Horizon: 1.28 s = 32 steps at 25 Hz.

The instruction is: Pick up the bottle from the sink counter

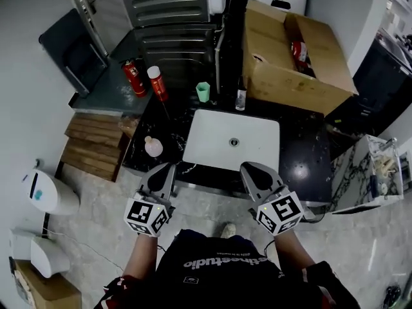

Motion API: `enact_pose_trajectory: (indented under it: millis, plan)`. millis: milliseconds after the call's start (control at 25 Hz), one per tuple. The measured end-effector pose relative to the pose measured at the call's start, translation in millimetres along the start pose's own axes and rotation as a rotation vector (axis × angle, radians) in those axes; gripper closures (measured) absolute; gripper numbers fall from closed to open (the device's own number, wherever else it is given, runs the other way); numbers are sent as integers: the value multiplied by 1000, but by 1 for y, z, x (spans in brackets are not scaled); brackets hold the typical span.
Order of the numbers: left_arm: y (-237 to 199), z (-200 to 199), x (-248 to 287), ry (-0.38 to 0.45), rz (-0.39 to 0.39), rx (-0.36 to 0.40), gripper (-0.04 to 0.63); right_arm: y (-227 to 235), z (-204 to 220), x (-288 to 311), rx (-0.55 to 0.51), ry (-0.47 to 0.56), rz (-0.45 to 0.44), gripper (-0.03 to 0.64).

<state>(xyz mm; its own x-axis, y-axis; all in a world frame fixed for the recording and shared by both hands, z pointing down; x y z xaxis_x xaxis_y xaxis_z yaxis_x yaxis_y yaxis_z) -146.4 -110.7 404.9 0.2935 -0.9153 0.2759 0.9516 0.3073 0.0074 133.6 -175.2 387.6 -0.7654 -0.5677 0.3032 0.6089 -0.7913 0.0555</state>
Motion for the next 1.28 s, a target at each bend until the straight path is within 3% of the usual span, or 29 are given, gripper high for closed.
enact_pose_trajectory:
  millis: [240,520,600,640,760,880,1080,1280]
  plan:
    - [-36,6,6,-16,-91,-39,581,-5,-16,66,-22,28,-136,572]
    - [-108,36,25,-46,-131,-87,578,-30,-29,151,-34,-8,-212,571]
    - [-131,52,37,-61,-135,-106,537,-37,-30,172,-48,-30,-229,569]
    - [-142,62,44,-73,-134,-121,478,-40,-30,181,-51,-40,-232,569]
    - [-175,91,68,-119,-124,-179,398,-45,-29,205,-36,-62,-235,569]
    - [-200,112,95,-170,-129,-157,349,-46,-28,223,-33,-83,-226,569]
    - [-214,131,124,-259,-138,-98,328,-39,-21,235,2,-113,-179,569]
    - [-220,144,146,-274,-147,-67,337,-25,-15,235,31,-125,-120,570]
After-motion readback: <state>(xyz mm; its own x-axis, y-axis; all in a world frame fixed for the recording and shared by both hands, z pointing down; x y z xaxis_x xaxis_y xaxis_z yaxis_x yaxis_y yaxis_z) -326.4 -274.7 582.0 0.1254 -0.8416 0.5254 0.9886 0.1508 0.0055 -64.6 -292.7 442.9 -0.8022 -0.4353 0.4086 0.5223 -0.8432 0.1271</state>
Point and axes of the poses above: the fingertips, and each gripper's own axes: x forward along the fingers, y to its right, z out of its underside, the point moved 8 cm from there along -x, backward along the fingers, and after that the axes turned 13 degrees about -y, right-handed, at the moved point
